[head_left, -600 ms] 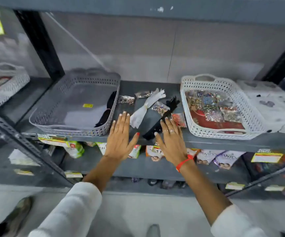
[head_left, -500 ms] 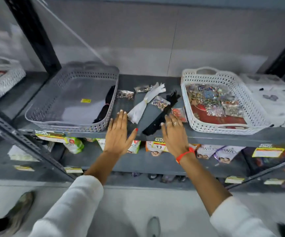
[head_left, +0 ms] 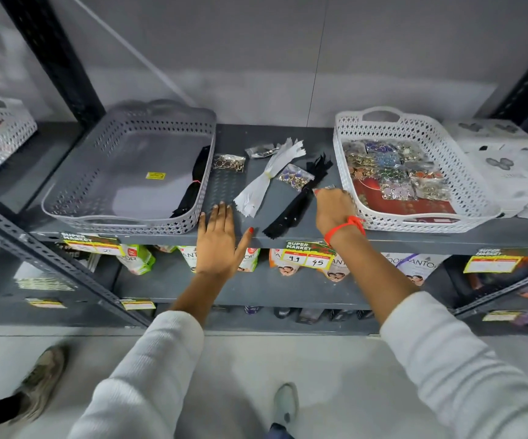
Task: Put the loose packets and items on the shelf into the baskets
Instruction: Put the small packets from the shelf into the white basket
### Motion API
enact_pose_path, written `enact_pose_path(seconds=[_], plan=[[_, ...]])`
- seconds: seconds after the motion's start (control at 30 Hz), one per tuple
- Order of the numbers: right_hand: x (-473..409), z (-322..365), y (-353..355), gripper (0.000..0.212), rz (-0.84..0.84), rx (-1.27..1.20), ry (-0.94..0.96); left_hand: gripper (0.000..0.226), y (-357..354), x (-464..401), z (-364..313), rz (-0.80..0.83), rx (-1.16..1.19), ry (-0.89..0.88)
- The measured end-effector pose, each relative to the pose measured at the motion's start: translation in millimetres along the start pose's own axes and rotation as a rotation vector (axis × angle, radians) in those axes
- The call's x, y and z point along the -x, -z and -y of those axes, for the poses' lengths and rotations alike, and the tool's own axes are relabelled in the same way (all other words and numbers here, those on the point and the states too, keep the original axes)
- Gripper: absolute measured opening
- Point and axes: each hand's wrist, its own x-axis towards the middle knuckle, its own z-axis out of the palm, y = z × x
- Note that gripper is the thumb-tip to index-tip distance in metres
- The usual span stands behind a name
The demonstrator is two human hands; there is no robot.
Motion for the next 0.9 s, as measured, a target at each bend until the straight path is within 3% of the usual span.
enact_pose_path(seconds=[0.07, 0.43, 0.73, 0.9], plan=[[-2, 10, 11, 0.033, -0.154, 0.038, 0.067, 0.082, -1, -1, 0, -0.004, -0.005, 0.002], [19, -9, 8, 0.029, -0.177, 0.091, 0.323, 0.079, -4, -1, 2, -0.021, -0.008, -0.004], [-37, 27, 30, 0.022, -0.232, -0.104, 0.253, 0.094, -4, -2, 2, -0.037, -0.017, 0.015], [-77, 52, 37, 0.018, -0.165, -0.125, 0.207, 0.097, -4, -3, 2, -0.025, -0.015, 0.021]])
